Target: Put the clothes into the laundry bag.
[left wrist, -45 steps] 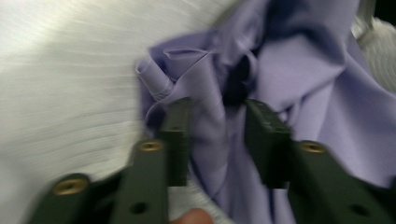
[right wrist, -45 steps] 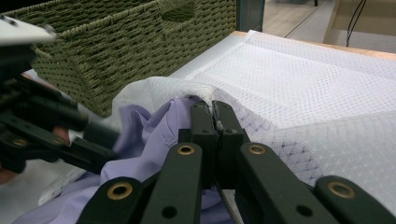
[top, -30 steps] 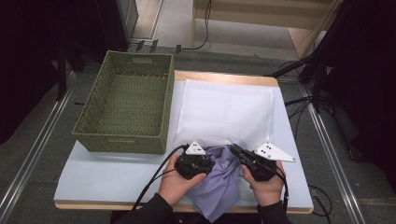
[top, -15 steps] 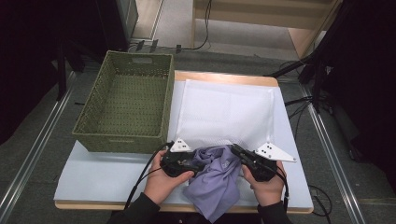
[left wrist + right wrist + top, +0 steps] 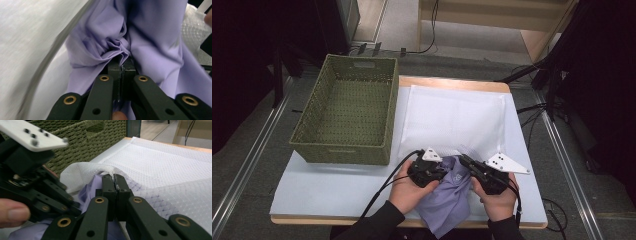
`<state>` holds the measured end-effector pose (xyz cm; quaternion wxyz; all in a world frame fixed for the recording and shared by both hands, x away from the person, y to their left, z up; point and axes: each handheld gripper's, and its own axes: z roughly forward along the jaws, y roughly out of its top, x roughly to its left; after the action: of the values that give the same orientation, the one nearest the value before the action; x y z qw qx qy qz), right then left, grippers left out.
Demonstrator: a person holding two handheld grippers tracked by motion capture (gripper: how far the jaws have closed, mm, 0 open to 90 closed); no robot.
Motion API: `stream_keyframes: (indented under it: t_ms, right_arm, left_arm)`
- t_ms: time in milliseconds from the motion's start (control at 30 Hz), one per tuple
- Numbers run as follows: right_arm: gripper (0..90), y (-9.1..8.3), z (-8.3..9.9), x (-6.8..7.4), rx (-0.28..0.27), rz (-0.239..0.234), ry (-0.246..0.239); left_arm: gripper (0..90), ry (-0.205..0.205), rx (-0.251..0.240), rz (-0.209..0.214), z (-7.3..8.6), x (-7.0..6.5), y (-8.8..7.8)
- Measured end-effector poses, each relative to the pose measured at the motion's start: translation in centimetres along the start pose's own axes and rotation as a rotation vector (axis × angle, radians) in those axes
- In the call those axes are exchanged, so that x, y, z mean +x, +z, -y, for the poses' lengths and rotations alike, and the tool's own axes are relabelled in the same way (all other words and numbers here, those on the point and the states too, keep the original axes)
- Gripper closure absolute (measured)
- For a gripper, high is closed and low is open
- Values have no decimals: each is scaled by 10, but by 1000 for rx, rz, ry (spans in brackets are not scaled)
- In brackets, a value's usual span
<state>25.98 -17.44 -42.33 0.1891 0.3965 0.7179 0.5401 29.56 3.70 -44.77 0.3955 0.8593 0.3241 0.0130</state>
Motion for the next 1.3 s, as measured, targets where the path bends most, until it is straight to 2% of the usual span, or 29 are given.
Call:
stream_keyframes:
  t_ms: [33, 100, 133, 167, 200, 267, 300, 367, 433, 467, 500, 633, 700, 767, 800, 833, 867, 900, 933, 1000, 1033, 1067, 1100, 1133, 1167, 1200, 1233, 1267, 1300]
  right_arm:
    - [899, 0, 0, 1, 0, 1, 1]
    - [899, -1, -1, 1, -3, -1, 2]
    - [899, -1, -1, 1, -3, -1, 2]
    - [899, -2, -1, 1, -4, 0, 0]
    - [899, -2, -1, 0, -9, 0, -5]
    - [899, -3, -1, 0, -8, -1, 1]
    - [898, -3, -1, -2, -7, 2, -2]
    - [899, -3, 0, -4, -7, 4, 7]
    - [899, -3, 0, -4, -8, 4, 9]
    - [899, -3, -1, -4, -8, 7, 8]
    - [899, -3, -1, -4, -8, 7, 8]
    - [899, -3, -1, -4, -10, 9, 5]
    - [899, -2, -1, -3, -9, 8, 4]
    - [899, -1, -1, -1, -5, 6, 4]
    - [898, -1, 0, -1, -3, 5, 1]
    - [899, -1, 0, -1, -3, 4, -1]
    - [898, -1, 0, -1, -3, 4, -1]
    - [898, -1, 0, -1, -3, 4, -1]
    - [899, -2, 0, -1, -5, 3, 1]
    - [899, -2, 0, -2, -4, 3, 3]
    - [899, -3, 0, -3, -6, 5, 6]
    - [899, -3, 0, -4, -10, 5, 7]
    - [899, -4, 0, -4, -10, 5, 9]
    - [899, -4, 0, -4, -10, 5, 9]
    - [898, -4, 0, -3, -17, 10, 9]
    - [898, -4, 0, -2, -18, 8, 7]
    - [898, -4, 0, -2, -18, 8, 7]
    - [899, -3, -1, -1, -17, 6, 0]
    - [899, -3, 0, 0, -14, 4, 0]
  left_arm:
    - [892, 0, 10, -16, -3, -1, 3]
    - [893, -13, 41, -131, -8, 5, 13]
    - [893, -13, 41, -131, -8, 5, 13]
    - [893, -30, 47, -168, -8, 11, 16]
    - [891, -46, 50, -177, -7, 15, 17]
    - [873, -69, 49, -157, -5, 19, 17]
    - [783, -65, 27, -135, -3, 17, 11]
    - [682, -61, -14, -94, -3, 14, 0]
    - [600, -62, -37, -83, -3, 12, -6]
    - [549, -57, -98, -25, -4, 8, -18]
    - [532, -57, -98, -25, -4, 8, -18]
    - [441, -47, -173, 53, -6, -5, -30]
    - [379, -15, -158, 90, -8, -17, -20]
    - [331, -6, -130, 88, -7, -19, -13]
    - [326, 4, -93, 66, -7, -20, -6]
    - [342, -20, -24, 10, -5, -17, 11]
    - [401, -28, 16, -10, -4, -14, 17]
    - [518, -28, 16, -10, -4, -14, 17]
    - [639, -11, 41, -36, -3, -11, 23]
    - [774, -14, 37, -34, -3, -10, 22]
    - [797, -28, 26, -28, -4, -9, 19]
    - [807, -57, -26, -68, -7, -5, 11]
    - [812, -57, -26, -68, -7, -5, 11]
    - [812, -86, -47, -101, -9, 0, 6]
    - [812, -115, -80, -181, -10, 6, 2]
    - [811, -101, -80, -235, -10, 9, 4]
    - [806, -101, -80, -235, -10, 9, 4]
    - [787, -89, -54, -278, -8, 14, 7]
    - [762, -123, 5, -243, -5, 25, 16]
